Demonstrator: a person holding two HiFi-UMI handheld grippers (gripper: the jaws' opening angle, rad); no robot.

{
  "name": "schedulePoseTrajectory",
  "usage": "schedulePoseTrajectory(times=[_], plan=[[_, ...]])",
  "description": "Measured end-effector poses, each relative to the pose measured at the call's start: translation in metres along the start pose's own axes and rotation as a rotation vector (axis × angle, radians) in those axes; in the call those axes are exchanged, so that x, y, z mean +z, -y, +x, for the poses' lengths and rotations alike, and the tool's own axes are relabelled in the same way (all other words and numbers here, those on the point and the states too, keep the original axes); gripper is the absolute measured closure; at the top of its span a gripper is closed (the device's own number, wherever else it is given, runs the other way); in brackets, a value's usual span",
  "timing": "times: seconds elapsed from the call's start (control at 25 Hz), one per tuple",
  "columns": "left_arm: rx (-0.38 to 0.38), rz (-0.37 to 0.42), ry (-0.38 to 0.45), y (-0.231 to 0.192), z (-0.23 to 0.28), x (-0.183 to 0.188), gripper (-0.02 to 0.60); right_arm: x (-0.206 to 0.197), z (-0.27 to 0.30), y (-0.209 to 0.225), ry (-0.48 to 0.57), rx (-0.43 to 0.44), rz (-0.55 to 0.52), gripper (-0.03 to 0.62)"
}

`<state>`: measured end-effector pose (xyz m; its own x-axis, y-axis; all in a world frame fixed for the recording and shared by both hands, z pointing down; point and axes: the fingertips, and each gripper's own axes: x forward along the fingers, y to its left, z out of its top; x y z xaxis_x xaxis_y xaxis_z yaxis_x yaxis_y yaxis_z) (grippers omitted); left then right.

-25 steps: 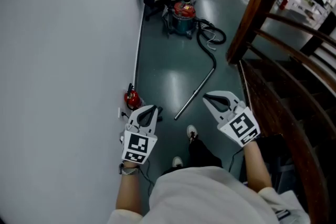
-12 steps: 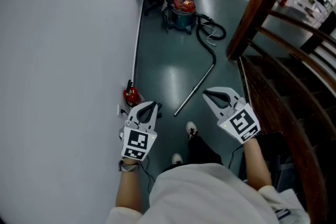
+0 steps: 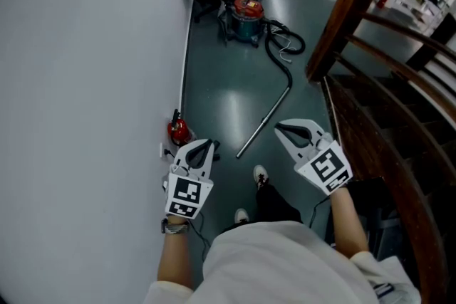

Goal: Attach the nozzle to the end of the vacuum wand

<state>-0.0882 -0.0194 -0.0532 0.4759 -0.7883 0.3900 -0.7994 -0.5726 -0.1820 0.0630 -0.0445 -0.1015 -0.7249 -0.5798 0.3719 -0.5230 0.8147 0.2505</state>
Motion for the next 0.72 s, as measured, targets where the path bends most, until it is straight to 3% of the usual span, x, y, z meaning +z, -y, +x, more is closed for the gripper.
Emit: schedulePoseTrajectory(times=[0.72], plan=[[0.003,0.007,-0.019,0.0049,0.0003,0.0,0.581,-0.0037,-0.0039,-0.0015,0.003,0.018,-0.001,0.565]])
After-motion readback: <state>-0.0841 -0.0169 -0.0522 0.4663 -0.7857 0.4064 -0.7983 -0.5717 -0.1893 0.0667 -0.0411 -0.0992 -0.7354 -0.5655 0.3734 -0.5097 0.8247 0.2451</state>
